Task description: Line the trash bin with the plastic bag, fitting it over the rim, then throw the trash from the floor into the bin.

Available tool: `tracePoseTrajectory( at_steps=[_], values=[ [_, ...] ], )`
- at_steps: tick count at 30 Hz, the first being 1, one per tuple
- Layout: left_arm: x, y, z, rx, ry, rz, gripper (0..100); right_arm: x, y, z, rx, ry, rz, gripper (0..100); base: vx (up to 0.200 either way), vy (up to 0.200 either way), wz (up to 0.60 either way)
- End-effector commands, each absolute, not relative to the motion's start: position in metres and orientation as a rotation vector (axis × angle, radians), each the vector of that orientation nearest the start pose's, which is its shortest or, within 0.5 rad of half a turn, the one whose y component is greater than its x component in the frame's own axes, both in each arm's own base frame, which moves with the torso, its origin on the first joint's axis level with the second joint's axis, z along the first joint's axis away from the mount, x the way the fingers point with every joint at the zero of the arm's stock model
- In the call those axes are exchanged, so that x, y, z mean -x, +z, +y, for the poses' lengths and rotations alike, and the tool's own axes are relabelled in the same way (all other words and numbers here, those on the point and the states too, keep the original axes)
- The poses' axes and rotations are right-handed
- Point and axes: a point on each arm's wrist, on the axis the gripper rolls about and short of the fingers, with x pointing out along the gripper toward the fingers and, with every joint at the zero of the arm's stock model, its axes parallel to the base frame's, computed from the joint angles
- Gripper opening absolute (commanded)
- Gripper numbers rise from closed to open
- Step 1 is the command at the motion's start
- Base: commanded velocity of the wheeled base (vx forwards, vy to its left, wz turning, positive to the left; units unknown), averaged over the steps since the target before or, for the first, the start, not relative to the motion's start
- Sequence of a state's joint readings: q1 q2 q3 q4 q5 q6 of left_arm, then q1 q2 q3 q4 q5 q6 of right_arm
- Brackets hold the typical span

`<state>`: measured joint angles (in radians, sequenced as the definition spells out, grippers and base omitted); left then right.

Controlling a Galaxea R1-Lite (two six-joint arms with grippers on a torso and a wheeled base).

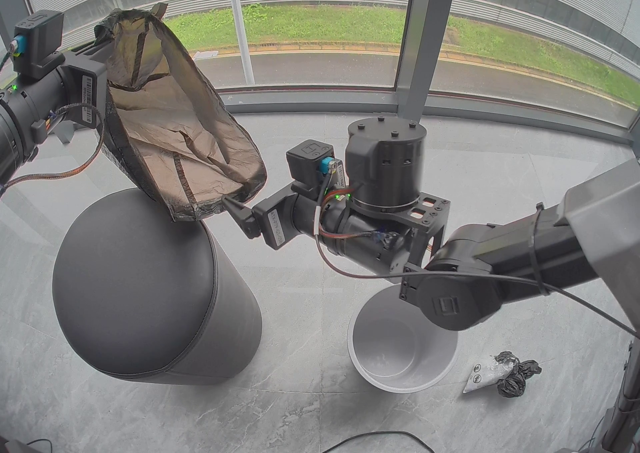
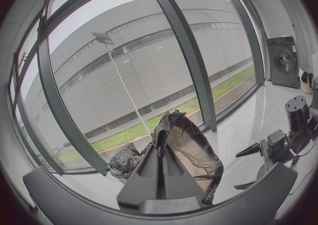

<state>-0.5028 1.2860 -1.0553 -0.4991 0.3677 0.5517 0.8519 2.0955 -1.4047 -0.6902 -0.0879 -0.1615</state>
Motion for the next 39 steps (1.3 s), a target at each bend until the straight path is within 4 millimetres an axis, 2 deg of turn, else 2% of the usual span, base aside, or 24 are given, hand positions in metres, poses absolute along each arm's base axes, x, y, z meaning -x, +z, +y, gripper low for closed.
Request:
tracePoseTrajectory(
  at_steps=[1, 6, 11, 19, 29, 30, 39],
  values=[
    [-0.18, 0.348, -0.09, -0.437, -0.065, -0.271, 0, -0.31, 0.193, 0.33, 0.153, 0.704, -0.06, 100, 0.0, 0.0, 0.0],
    [-0.18, 0.349, -0.091, -0.436, -0.075, -0.277, 0, -0.314, 0.195, 0.328, 0.147, 0.685, -0.064, 100, 0.0, 0.0, 0.0],
    [-0.178, 0.351, -0.092, -0.435, -0.108, -0.295, 0, -0.323, 0.199, 0.338, 0.126, 0.692, -0.107, 100, 0.0, 0.0, 0.0],
    [-0.175, 0.363, -0.091, -0.42, -0.112, -0.338, 0, -0.335, 0.184, 0.341, 0.134, 0.695, -0.09, 100, 0.0, 0.0, 0.0],
    [-0.174, 0.366, -0.095, -0.417, -0.162, -0.361, 0, -0.338, 0.188, 0.345, 0.109, 0.702, -0.148, 100, 0.0, 0.0, 0.0],
    [-0.173, 0.366, -0.095, -0.416, -0.164, -0.363, 0, -0.338, 0.188, 0.345, 0.107, 0.701, -0.153, 0, 0.0, 0.0, 0.0],
    [-0.173, 0.366, -0.096, -0.412, -0.172, -0.365, 0, -0.336, 0.2, 0.339, 0.096, 0.694, -0.176, 0, 0.0, 0.0, 0.0]
  ],
)
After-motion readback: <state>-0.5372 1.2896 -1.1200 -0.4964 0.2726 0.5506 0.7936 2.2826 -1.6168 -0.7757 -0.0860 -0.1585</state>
